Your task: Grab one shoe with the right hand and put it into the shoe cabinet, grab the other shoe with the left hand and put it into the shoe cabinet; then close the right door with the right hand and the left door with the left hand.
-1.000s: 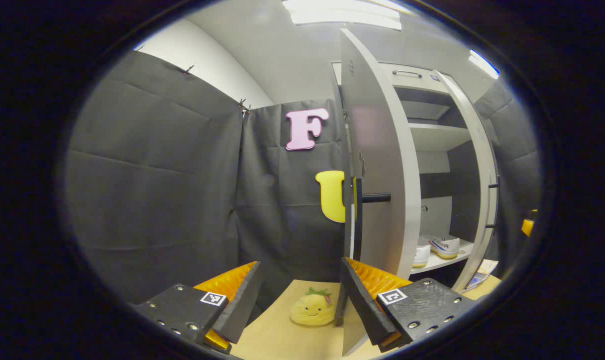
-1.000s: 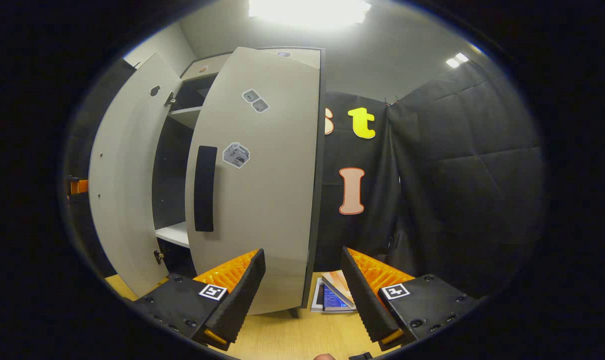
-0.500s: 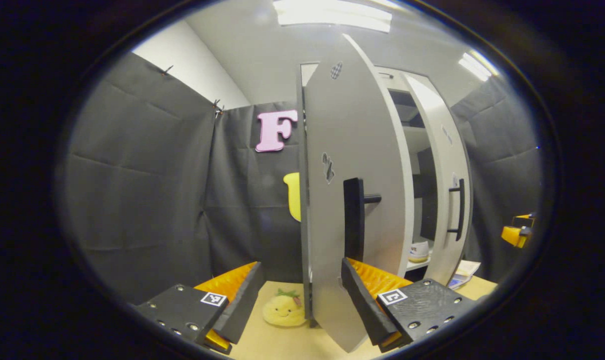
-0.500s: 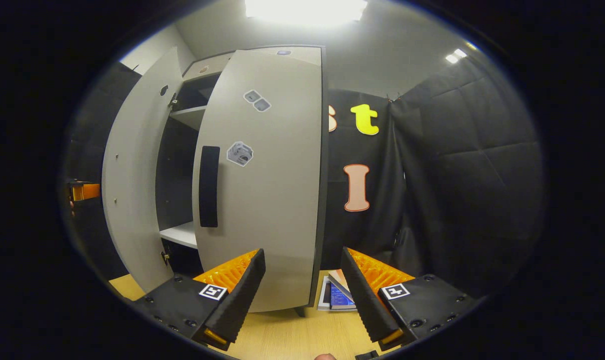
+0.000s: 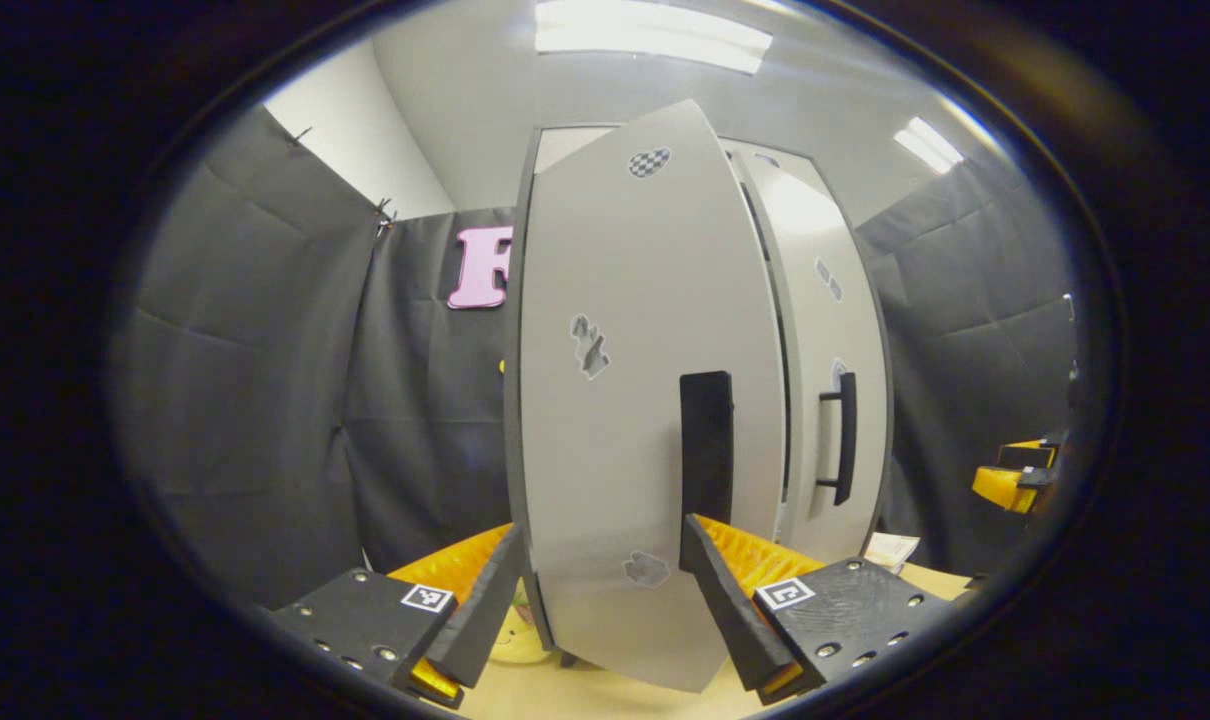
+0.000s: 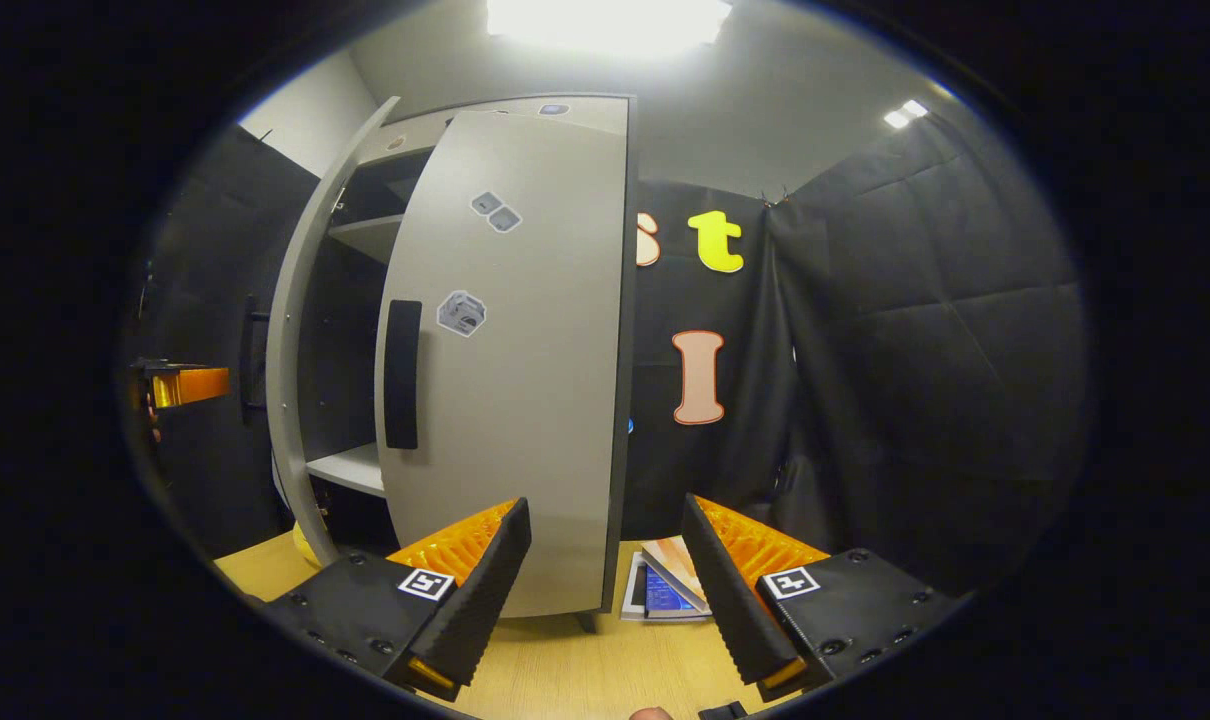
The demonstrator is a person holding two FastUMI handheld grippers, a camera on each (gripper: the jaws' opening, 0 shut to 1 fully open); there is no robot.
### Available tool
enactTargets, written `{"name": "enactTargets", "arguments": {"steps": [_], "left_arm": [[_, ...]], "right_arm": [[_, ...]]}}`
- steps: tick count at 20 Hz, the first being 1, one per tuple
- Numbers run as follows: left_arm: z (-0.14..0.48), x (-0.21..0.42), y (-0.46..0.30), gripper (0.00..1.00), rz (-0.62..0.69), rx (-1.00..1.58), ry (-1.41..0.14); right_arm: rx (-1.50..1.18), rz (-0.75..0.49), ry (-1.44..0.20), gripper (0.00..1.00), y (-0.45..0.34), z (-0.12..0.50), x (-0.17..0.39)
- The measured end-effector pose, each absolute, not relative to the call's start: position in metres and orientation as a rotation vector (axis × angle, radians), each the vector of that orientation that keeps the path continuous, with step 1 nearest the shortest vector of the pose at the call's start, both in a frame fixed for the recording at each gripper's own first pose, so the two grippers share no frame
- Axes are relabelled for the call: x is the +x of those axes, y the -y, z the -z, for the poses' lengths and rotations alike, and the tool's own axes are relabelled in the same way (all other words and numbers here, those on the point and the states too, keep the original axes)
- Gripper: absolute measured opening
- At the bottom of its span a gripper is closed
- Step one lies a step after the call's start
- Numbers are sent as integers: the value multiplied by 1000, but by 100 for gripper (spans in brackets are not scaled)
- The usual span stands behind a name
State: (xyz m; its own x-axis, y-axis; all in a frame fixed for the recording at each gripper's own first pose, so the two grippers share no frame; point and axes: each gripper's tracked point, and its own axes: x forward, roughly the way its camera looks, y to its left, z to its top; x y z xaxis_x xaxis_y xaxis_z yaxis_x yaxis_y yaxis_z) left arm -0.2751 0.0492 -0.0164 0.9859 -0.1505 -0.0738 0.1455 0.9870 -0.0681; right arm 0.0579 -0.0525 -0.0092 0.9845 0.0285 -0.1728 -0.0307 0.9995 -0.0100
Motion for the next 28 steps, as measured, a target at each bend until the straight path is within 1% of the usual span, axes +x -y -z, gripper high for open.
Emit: {"name": "enactTargets", "arguments": {"steps": [6,7,8,11,12,13,14,15,16,17,18,19,20,21,25,26,27,28], "left_arm": [[16,-300,-52,94,164,-68,-94],[16,-303,-56,94,161,-64,-93],[14,-306,-61,94,157,-60,-90],[13,-329,-76,94,148,-61,-88],[12,-336,-80,94,145,-60,-86],[10,-342,-83,94,143,-57,-83],[9,-348,-87,94,141,-54,-78],[6,-355,-91,94,140,-50,-73],[4,-359,-94,94,140,-47,-70],[3,-367,-96,94,141,-47,-68],[3,-374,-98,94,141,-47,-67],[2,-379,-101,94,140,-46,-64],[2,-385,-104,94,135,-42,-63],[2,-390,-107,94,131,-37,-62],[3,-407,-116,94,124,-22,-65],[3,-411,-118,94,121,-20,-64],[2,-414,-119,94,119,-20,-65],[3,-415,-120,94,119,-20,-68]], "right_arm": [[2,-40,-162,96,43,-1,43],[3,-45,-157,94,40,-4,40],[2,-49,-152,96,37,-7,36],[-6,-59,-138,96,28,-16,24],[-7,-62,-133,94,26,-19,18],[-7,-63,-126,96,24,-22,14],[-6,-64,-120,94,22,-25,10],[-5,-65,-117,96,20,-28,5],[-3,-65,-115,94,18,-29,-1],[-2,-66,-114,96,16,-31,-6],[-2,-67,-111,96,14,-32,-11],[-5,-68,-106,94,11,-34,-15],[-9,-69,-103,94,10,-35,-20],[-13,-73,-101,96,7,-36,-23],[-17,-82,-93,96,-3,-39,-37],[-18,-84,-91,94,-5,-40,-40],[-21,-86,-90,96,-7,-41,-42],[-23,-86,-89,96,-9,-40,-42]]}}
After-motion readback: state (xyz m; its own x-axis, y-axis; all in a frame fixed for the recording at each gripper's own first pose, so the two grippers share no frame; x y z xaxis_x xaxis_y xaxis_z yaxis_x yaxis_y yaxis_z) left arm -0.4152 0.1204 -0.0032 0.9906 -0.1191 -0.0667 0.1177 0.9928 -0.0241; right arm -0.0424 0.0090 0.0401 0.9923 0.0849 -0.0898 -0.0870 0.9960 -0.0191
